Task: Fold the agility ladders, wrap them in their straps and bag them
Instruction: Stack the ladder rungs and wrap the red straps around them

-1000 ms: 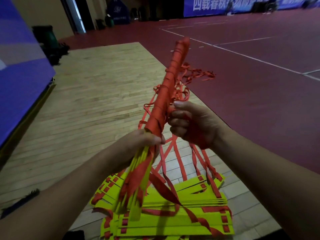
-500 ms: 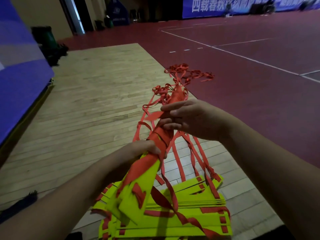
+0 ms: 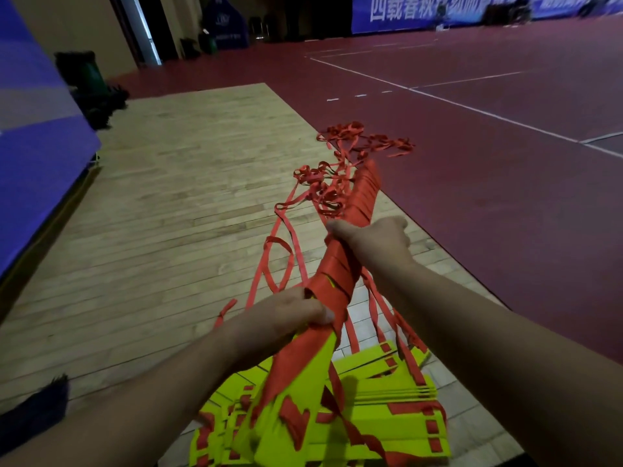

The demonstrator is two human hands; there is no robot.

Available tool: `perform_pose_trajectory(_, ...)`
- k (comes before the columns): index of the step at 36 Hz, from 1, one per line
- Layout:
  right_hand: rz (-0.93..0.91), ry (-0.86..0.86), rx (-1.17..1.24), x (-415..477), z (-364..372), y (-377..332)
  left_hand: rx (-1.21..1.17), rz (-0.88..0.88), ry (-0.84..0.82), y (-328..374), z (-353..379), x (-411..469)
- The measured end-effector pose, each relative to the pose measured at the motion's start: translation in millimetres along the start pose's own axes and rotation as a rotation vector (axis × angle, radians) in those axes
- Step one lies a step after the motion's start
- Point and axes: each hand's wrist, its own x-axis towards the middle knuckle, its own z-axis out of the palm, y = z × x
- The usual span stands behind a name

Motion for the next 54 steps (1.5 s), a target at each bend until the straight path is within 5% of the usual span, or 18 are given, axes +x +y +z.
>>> perform_pose_trajectory(4, 0.348, -0.449, 0.611, -20, -3, -8, -0.026, 0.031, -0.007, -6, 1, -3)
perform_pose_trajectory(7, 0.337, -0.708, 0.904, -30, -6, -11, -0.027, 0.04, -0.054, -6, 2, -3)
perform_pose_trajectory(13, 0.25, -0.743, 0.923, -21, -15, -25, 0.112, -0.108, -0.13, 5, -7, -1)
perform_pose_trajectory(20, 0.047, -0.576, 0.668, -10, -16, -24, 0.719, -0.007, 0.047, 7, -2, 6)
perform_pose_trajectory(22, 0.069, -0.58, 0.68, -8, -19, -29, 0.675, 0.061, 0.049, 11, -1, 5)
perform_pose_trajectory(28, 0.207, -0.858, 0.881, -2, -45, -47, -0.041, 0.074, -0.4, 10, -19, -1)
perform_pose_trajectory(35, 0.188, -0.843, 0.941, -4, -51, -43, 0.0, -0.014, -0.439, -28, -12, 13)
perform_pose_trajectory(38, 0.147, -0.776, 0.886, -4, -54, -43, 0.341, 0.012, -0.242, -36, -10, 25)
perform_pose_trajectory(42, 0.067, -0.698, 0.765, -10, -55, -45, 0.834, 0.289, 0.311, -8, -25, 33)
perform_pose_trajectory(45, 0.008, -0.669, 0.857, -19, -59, -58, 0.92, 0.545, 0.654, 26, -38, 15)
perform_pose_trajectory(47, -0.029, -0.641, 0.89, -23, -64, -65, 0.885, 0.539, 0.757, 39, -54, 7)
perform_pose_trajectory(49, -0.05, -0.593, 0.816, -23, -68, -64, 0.855, 0.367, 0.604, 42, -73, 0)
perform_pose_trajectory(54, -0.085, -0.32, 0.589, -11, -55, -41, 0.716, -0.016, -0.201, 15, -66, -13)
